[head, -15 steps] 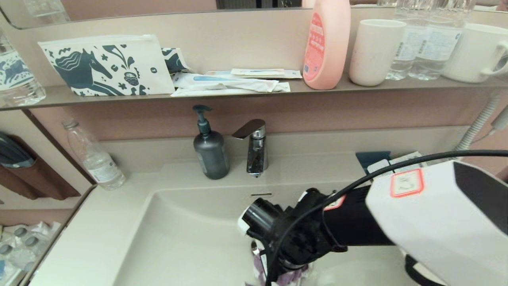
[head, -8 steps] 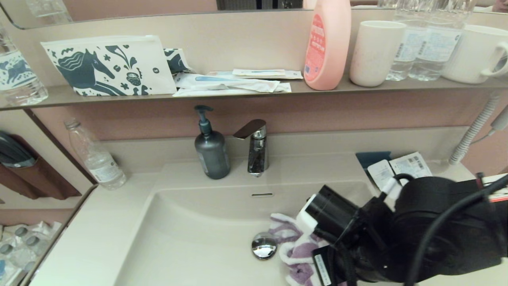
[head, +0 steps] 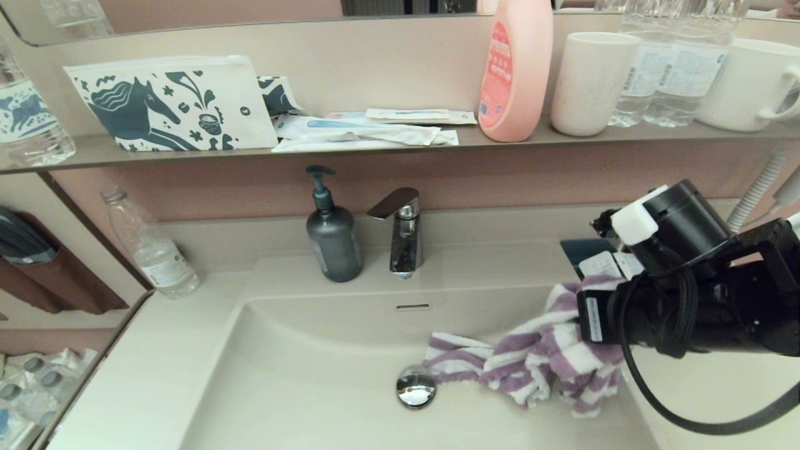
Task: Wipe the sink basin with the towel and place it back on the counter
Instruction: Wipe the sink
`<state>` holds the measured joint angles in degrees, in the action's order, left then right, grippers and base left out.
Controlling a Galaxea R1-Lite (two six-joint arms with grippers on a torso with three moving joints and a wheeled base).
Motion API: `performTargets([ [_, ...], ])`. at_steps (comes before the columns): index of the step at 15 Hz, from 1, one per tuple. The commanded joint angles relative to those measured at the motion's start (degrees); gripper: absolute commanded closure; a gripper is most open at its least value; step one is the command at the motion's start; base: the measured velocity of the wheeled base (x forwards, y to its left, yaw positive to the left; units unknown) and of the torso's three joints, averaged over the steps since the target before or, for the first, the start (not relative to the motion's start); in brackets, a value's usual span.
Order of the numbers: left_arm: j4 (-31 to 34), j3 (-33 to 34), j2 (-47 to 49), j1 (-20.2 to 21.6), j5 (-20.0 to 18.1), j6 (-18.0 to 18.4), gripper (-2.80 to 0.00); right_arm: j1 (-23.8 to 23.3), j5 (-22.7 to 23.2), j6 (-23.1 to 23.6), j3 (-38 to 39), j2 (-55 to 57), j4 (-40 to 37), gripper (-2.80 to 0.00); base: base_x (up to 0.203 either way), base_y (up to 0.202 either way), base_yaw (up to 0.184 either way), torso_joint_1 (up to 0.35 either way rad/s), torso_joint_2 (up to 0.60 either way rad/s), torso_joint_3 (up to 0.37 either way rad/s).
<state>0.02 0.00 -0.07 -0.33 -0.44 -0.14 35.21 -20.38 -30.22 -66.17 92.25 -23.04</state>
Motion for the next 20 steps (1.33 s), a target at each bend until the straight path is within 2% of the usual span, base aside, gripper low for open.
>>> performTargets([
  [1, -0.02, 0.00, 0.07, -0.02, 0.00, -0.03, 0.00, -1.51, -0.08, 0.33, -0.09, 0.29, 8.13, 0.00, 0.000, 0.000, 0.000, 0.000, 0.00, 0.000],
  [5, -0.02, 0.00, 0.07, -0.02, 0.00, -0.03, 0.00, -1.48, -0.20, -0.54, -0.14, 9.18, 28.35, 0.00, 0.000, 0.000, 0.000, 0.000, 0.00, 0.000],
  [8, -0.02, 0.00, 0.07, -0.02, 0.00, -0.03, 0.00, -0.06, -0.24, -0.92, -4.78, 17.04, 41.86, 0.00, 0.000, 0.000, 0.000, 0.000, 0.00, 0.000],
  [11, -0.02, 0.00, 0.07, -0.02, 0.00, -0.03, 0.00, 2.29, 0.06, -1.37, -14.64, 23.23, 44.06, 0.00, 0.000, 0.000, 0.000, 0.000, 0.00, 0.000],
  [13, -0.02, 0.00, 0.07, -0.02, 0.00, -0.03, 0.00, 4.02, 0.07, -1.62, -17.16, 28.01, 44.19, 0.00, 0.000, 0.000, 0.000, 0.000, 0.00, 0.000],
  [16, -0.02, 0.00, 0.07, -0.02, 0.00, -0.03, 0.00, 4.36, -1.23, -1.75, -17.28, 33.38, 44.47, 0.00, 0.000, 0.000, 0.000, 0.000, 0.00, 0.000],
  [20, -0.02, 0.00, 0.07, -0.02, 0.00, -0.03, 0.00, 3.10, -1.60, -1.33, -12.93, 33.00, 44.68, 0.00, 0.000, 0.000, 0.000, 0.000, 0.00, 0.000],
])
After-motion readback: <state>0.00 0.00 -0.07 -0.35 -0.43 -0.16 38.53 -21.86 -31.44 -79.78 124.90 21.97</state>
